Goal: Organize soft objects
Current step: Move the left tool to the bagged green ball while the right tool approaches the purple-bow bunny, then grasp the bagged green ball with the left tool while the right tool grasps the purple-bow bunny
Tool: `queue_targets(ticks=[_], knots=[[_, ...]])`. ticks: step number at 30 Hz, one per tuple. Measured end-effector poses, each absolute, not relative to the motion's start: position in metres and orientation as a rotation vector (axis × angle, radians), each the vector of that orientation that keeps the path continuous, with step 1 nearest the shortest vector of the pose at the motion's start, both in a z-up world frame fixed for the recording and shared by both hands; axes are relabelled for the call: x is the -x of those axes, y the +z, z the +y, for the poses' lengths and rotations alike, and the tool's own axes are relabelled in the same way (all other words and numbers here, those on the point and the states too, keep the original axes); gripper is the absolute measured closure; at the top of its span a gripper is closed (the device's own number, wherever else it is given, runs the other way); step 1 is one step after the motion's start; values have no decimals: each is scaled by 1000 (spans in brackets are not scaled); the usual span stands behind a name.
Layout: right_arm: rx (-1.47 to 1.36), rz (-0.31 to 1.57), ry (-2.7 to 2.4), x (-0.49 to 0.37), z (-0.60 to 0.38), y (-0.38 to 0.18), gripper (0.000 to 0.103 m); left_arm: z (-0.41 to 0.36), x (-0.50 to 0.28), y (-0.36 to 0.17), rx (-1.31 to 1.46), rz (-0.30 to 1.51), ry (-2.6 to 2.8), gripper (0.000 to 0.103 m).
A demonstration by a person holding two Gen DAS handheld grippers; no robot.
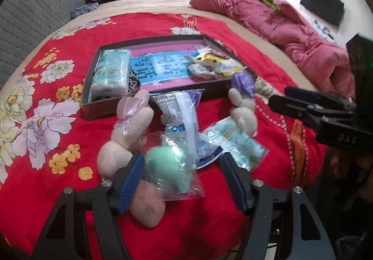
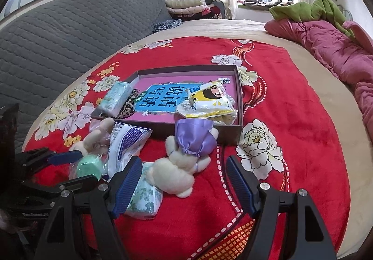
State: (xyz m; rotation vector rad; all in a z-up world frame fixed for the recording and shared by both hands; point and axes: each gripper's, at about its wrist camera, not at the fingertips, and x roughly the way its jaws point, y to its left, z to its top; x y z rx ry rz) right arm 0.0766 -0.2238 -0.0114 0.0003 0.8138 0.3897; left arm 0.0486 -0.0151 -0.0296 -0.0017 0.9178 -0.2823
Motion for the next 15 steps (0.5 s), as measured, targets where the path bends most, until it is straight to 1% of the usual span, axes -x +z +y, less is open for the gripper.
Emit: queue_targets(ticks=[1, 4, 15], knots=[[1, 816, 389, -77, -223, -12, 29, -15, -50, -32, -7, 925, -273, 48], [8, 821, 389, -80, -221, -15, 29, -14, -53, -38, -11, 947, -259, 50], [14, 850, 386, -97, -212, -32, 29, -18, -58, -43, -45, 956, -245, 50]])
